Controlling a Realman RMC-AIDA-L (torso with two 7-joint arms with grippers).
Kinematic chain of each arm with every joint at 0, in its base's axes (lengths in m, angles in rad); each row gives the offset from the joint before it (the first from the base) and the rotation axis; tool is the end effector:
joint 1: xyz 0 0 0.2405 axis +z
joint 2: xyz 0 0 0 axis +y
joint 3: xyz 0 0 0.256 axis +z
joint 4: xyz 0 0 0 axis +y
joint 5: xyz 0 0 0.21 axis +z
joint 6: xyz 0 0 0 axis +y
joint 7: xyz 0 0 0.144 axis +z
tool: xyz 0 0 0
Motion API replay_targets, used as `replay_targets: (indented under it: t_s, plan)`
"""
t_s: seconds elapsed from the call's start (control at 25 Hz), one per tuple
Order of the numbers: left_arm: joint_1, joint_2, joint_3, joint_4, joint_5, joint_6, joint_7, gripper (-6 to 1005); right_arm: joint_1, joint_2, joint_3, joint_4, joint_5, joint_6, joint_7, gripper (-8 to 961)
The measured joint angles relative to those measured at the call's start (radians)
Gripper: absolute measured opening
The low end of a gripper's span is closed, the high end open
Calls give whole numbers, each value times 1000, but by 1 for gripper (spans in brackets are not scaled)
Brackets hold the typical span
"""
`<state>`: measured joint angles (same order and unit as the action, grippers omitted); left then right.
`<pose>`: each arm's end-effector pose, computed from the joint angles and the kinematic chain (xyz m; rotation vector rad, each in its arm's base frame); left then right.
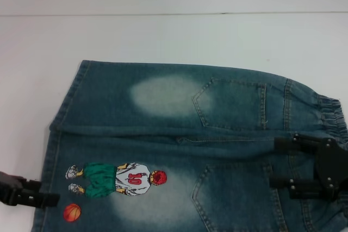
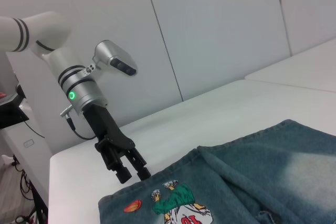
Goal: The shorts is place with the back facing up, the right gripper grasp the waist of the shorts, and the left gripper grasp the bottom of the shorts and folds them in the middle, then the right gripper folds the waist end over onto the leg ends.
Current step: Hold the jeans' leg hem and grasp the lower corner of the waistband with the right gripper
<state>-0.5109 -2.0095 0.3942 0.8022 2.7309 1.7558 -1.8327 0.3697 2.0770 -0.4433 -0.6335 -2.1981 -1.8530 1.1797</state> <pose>-0.3495 0.2741 0.0532 -2.6290 -1.4680 -0.0050 0.3103 0.2449 0.0124 -2.7751 0.6348 0.8136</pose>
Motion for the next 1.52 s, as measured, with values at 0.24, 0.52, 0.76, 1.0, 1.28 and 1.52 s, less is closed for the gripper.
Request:
replay_targets:
  t_s: [0.24, 0.52, 0.76, 1.0, 1.28, 1.52]
  plan:
    - [0, 0, 0, 0, 16, 5, -6, 872, 0, 0, 1, 0, 0, 0, 0, 894]
    - [0, 0, 0, 0, 25, 20, -7, 869, 0, 0, 2, 0, 0, 0, 0, 894]
    - [-3, 1, 0, 0, 38, 44, -8, 870, 0, 0, 3, 0, 0, 0, 0, 894]
    - [-5, 3, 0, 1, 40, 77, -9, 871, 0, 0, 3, 0, 0, 0, 0, 894]
    - [-10, 6, -2, 2, 48, 103, -9, 871, -1, 0, 3, 0, 0, 0, 0, 894]
    - [-11, 6, -5, 6, 51, 95, -9, 871, -3, 0, 3, 0, 0, 0, 0, 894]
